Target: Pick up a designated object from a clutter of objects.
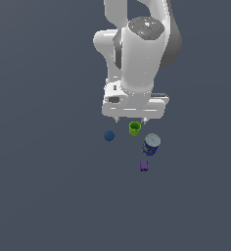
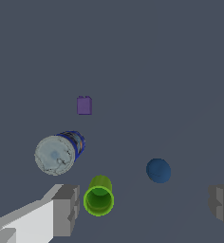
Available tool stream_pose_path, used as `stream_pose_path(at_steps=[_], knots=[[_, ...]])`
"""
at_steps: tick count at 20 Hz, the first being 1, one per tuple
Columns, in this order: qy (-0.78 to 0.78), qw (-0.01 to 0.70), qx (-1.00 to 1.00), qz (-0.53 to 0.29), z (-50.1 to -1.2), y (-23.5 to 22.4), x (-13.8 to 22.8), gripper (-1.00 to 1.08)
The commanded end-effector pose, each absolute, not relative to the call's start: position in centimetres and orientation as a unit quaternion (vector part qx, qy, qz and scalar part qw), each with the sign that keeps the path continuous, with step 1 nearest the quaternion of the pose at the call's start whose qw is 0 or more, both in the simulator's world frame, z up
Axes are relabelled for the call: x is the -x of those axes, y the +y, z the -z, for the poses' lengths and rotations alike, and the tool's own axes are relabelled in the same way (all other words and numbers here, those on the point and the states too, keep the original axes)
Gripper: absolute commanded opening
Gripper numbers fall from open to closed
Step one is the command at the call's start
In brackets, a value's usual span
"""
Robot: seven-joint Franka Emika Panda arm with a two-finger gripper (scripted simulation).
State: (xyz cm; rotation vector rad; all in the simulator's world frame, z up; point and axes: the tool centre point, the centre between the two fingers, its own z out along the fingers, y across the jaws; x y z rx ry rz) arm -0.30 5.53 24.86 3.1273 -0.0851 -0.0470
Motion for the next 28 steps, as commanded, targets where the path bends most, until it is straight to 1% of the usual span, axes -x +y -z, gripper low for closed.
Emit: stream_pose_path(at_steps=[1, 16, 22, 28], knots=[[-0.040, 0.008, -0.999, 0.013, -23.7, 6.6, 0.2, 1.00], [-0.136, 0.005, -0.991, 0.002, -15.4, 14.7, 0.7, 1.00], [-0.159, 0.002, -0.987, 0.001, -13.4, 16.7, 1.2, 1.00], [-0.170, 0.000, -0.986, 0.000, -12.5, 17.6, 1.5, 1.00]])
